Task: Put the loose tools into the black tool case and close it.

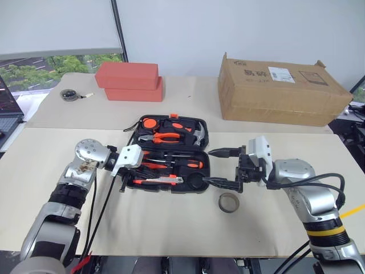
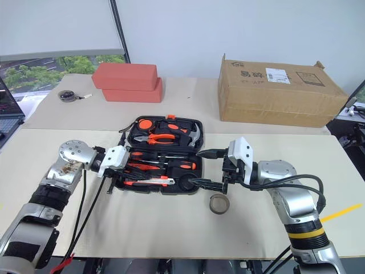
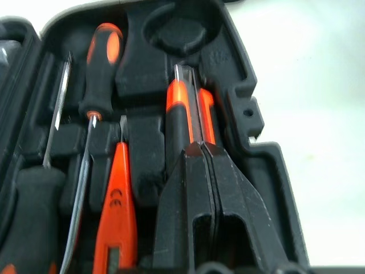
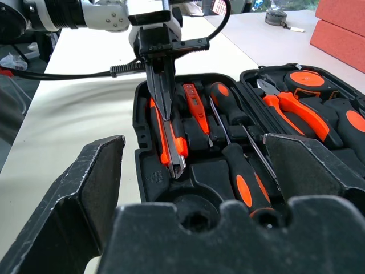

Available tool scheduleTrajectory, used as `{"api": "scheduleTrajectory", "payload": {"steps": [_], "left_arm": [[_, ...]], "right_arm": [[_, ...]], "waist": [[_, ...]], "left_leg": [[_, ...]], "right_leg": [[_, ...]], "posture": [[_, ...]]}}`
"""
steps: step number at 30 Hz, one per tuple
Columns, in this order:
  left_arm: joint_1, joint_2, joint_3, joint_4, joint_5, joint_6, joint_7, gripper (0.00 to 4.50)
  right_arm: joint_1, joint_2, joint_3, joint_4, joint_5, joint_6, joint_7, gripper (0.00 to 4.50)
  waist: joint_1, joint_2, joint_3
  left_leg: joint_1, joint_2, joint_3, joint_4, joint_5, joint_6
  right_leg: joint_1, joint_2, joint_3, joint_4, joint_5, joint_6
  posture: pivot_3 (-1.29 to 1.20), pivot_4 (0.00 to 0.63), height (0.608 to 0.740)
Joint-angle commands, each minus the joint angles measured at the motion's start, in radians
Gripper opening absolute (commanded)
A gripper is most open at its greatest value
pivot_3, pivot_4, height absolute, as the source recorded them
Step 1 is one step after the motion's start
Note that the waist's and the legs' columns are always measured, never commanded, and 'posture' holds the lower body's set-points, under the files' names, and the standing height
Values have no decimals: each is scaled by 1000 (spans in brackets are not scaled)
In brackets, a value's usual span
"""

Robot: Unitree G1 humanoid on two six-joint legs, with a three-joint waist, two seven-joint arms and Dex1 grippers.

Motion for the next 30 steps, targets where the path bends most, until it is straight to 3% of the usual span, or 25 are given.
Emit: {"api": "scheduleTrajectory", "payload": {"steps": [1,15,22,27,30], "left_arm": [[8,0,-26,41,51,-25,14,42],[14,-58,-79,225,117,-92,49,42],[-9,-66,-22,211,61,-34,69,42],[-13,-77,0,238,45,-31,60,42],[-25,-104,55,158,-76,67,-2,42]], "right_arm": [[-8,-8,-26,-27,7,-20,-2,4500],[-8,-22,-25,-36,-6,-9,-12,4500],[71,-116,-51,-106,-7,25,-7,4500],[90,-117,-50,-131,2,36,-23,4500],[89,-106,-53,-135,9,41,-30,4500]], "waist": [[0,1,0],[5,11,-10],[7,11,-10],[3,11,-10],[3,10,-10]], "left_leg": [[1,0,0,0,0,0],[4,0,-2,1,0,0],[6,-2,-3,1,-1,-3],[6,-3,-2,1,0,-1],[5,-2,-3,1,0,-1]], "right_leg": [[0,0,0,0,0,0],[3,-1,0,2,0,1],[3,-8,0,0,0,0],[3,-13,-1,-1,1,1],[2,-13,-2,-1,1,1]], "posture": [[0,150,712],[0,150,712],[0,150,712],[0,150,712],[0,150,712]]}}
